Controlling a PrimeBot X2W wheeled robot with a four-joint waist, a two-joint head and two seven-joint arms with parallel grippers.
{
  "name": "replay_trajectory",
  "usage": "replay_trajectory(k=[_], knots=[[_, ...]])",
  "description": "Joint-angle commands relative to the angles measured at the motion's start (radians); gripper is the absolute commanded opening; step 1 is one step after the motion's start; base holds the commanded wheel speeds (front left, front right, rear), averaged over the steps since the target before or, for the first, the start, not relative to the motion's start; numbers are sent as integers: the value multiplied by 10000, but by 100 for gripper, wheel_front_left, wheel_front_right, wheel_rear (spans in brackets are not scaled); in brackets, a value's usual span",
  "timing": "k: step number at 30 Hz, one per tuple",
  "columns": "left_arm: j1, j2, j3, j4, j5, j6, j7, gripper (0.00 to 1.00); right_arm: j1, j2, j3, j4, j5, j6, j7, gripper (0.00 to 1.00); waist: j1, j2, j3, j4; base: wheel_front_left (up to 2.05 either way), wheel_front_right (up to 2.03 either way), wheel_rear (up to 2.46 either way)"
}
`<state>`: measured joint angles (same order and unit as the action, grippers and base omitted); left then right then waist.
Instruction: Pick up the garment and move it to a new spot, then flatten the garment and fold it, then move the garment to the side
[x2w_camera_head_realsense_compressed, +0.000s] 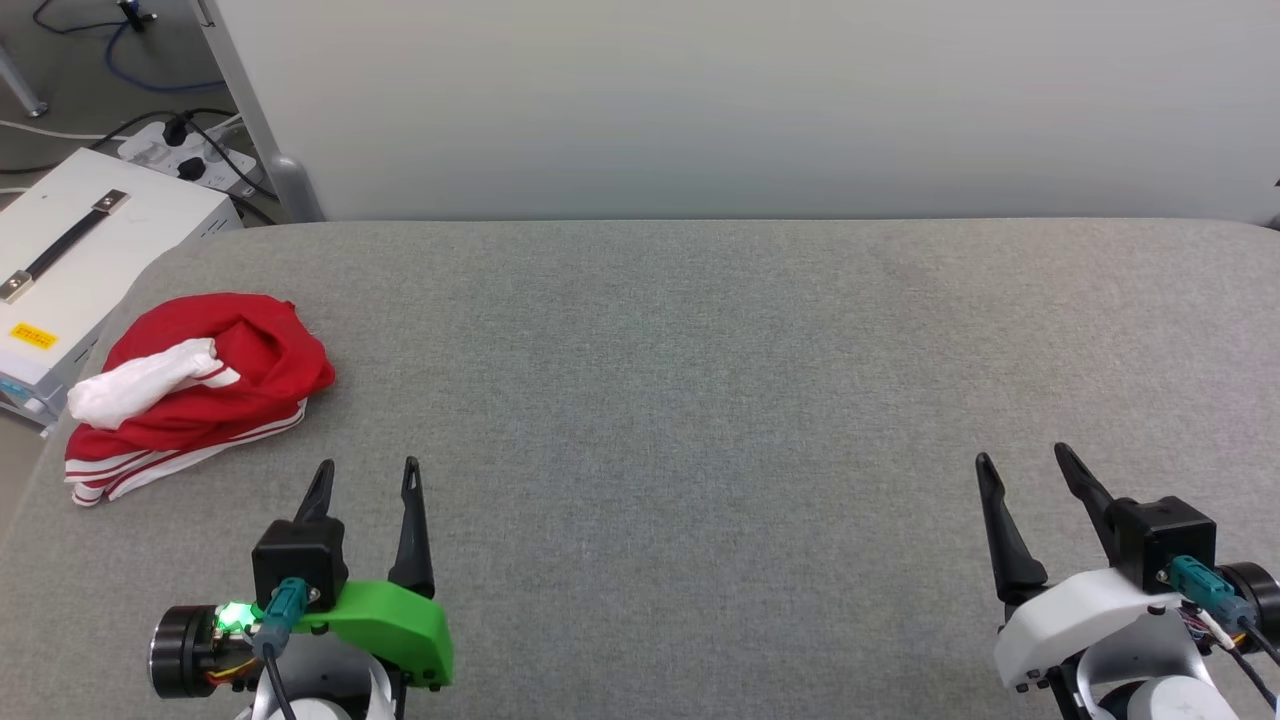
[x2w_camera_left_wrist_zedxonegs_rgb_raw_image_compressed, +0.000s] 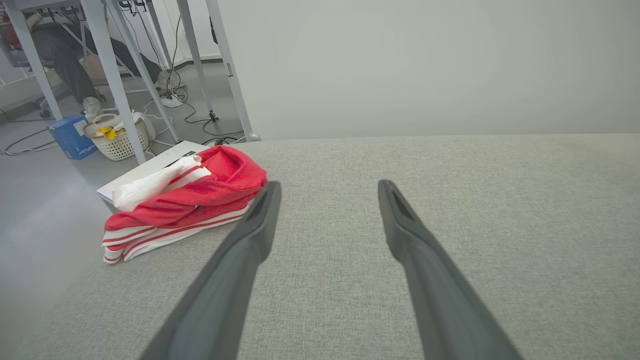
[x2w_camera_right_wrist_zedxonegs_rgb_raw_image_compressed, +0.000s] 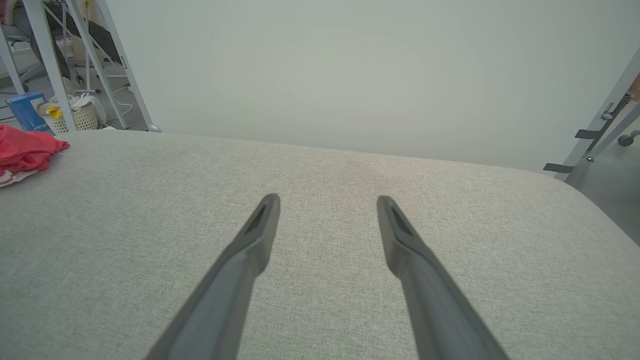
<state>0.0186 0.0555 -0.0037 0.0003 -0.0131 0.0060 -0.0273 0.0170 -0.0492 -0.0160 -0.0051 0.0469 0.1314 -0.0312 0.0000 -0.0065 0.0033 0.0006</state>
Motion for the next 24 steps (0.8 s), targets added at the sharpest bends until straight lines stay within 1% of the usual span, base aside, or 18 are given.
replay_trajectory(k=[1, 24], knots=[[-46, -10, -34, -44, -49, 89, -111, 100, -37, -3, -38, -112, 145, -1, -104, 100, 0, 9, -1, 0, 0, 0, 0], [-6, -20, -157, -112, -280, 118, -629, 100, 110, -5, -212, -470, 778, -3, -615, 100, 0, 22, -9, 4, 0, 0, 0]])
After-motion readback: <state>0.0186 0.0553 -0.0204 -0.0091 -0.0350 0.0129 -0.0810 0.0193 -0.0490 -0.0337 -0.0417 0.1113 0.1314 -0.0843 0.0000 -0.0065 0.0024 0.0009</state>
